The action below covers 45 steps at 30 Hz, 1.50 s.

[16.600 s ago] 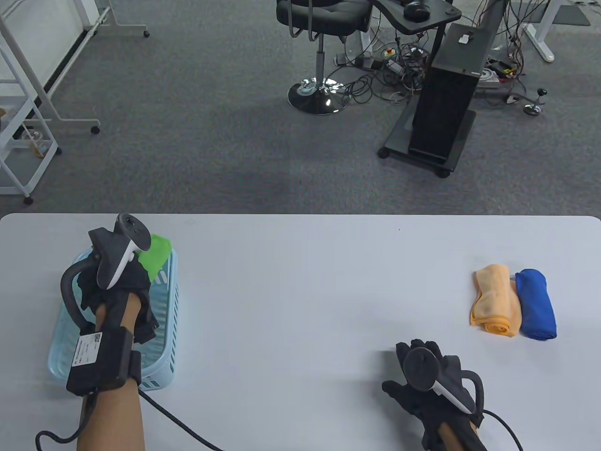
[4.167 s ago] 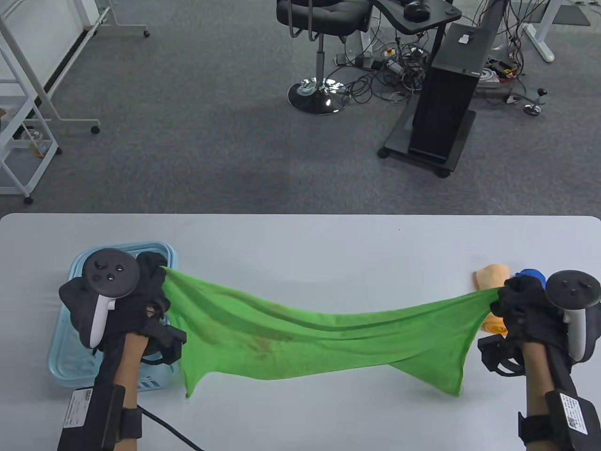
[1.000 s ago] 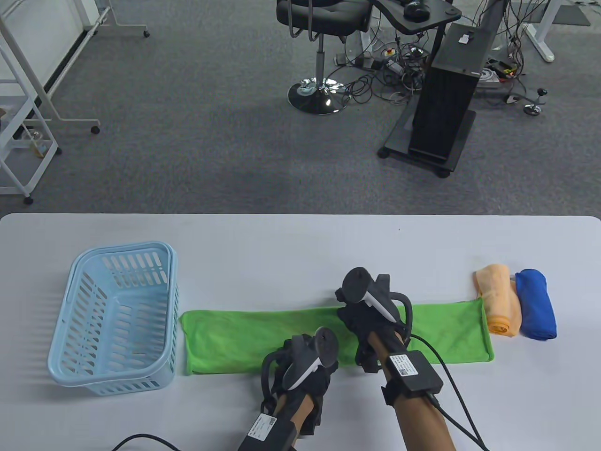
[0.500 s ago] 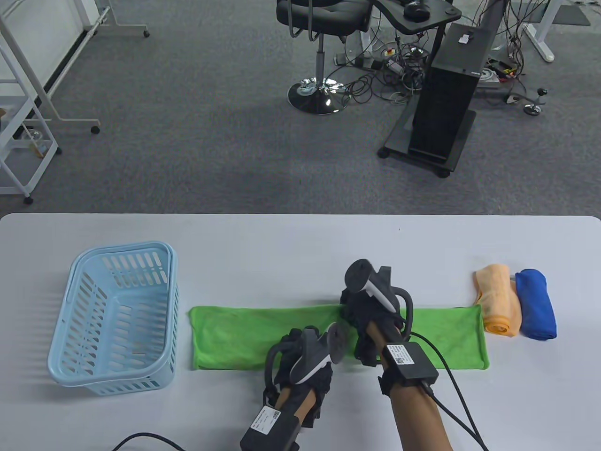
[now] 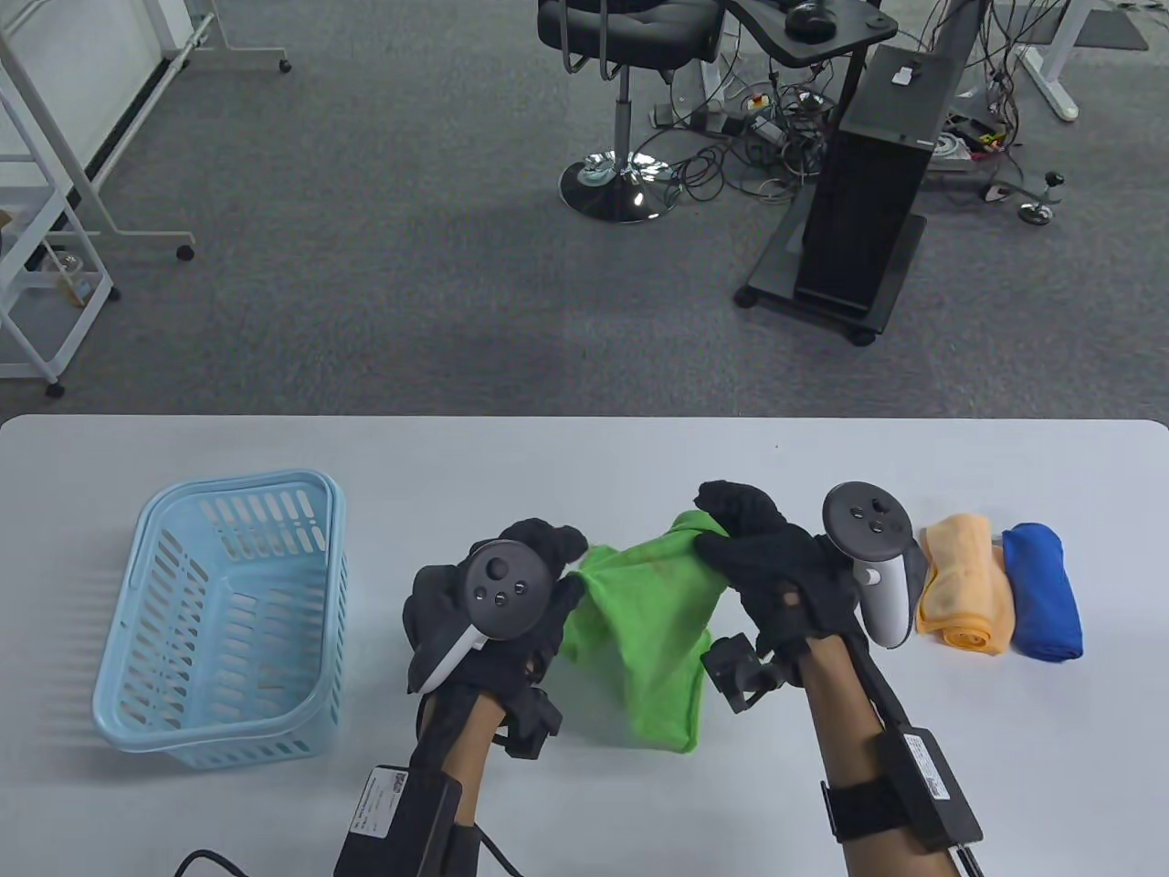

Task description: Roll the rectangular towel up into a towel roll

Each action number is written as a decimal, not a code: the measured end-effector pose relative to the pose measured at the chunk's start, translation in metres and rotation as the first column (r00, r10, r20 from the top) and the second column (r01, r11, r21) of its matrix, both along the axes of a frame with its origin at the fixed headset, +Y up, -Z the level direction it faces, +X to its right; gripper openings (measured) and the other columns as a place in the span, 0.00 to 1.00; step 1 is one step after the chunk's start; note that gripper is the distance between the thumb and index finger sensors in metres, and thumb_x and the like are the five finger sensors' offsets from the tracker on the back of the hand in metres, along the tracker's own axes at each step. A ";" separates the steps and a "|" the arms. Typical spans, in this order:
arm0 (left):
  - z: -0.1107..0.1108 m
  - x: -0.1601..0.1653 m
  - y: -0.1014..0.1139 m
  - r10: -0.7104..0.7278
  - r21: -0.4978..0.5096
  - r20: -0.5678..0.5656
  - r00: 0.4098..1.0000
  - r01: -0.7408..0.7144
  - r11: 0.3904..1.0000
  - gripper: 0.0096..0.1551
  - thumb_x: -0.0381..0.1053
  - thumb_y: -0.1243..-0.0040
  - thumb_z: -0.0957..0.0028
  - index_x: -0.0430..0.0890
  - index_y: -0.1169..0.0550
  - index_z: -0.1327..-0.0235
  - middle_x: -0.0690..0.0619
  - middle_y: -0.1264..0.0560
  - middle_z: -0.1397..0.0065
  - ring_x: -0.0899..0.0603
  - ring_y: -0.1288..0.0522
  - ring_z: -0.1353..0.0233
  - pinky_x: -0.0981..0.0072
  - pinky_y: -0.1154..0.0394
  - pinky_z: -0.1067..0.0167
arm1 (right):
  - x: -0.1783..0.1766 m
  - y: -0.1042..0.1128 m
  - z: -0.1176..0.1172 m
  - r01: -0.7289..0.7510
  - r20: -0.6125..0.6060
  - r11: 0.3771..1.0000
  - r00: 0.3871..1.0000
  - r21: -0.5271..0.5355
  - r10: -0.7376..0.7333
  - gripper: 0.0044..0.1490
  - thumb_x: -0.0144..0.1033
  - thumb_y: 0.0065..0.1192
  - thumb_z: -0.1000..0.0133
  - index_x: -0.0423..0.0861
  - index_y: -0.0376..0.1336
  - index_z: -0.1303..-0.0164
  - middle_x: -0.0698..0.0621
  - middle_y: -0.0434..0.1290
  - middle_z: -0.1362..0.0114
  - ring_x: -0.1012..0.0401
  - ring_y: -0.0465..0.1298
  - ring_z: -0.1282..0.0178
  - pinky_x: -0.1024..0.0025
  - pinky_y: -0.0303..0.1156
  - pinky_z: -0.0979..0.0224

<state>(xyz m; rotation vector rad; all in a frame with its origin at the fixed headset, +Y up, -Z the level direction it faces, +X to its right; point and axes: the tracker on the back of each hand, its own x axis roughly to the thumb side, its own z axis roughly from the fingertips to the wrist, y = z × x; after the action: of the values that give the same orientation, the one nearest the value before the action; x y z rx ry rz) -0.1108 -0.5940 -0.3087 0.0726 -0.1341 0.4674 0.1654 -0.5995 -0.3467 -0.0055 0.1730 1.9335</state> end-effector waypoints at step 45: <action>-0.077 0.018 0.014 0.347 -0.098 -0.001 0.938 -0.345 0.933 0.24 0.52 0.33 0.55 0.52 0.12 0.46 0.42 0.19 0.33 0.62 0.11 0.76 0.64 0.12 0.71 | 0.006 0.016 -0.045 -0.581 0.014 0.814 0.814 0.016 0.581 0.35 0.50 0.63 0.60 0.49 0.73 0.44 0.44 0.78 0.40 0.67 0.84 0.75 0.64 0.82 0.58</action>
<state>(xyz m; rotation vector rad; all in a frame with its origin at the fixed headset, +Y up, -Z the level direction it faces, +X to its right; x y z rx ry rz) -0.0928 -0.5803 -0.3856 -0.0038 -0.1148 0.8271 0.1713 -0.5830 -0.3915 -0.0598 0.1575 2.5526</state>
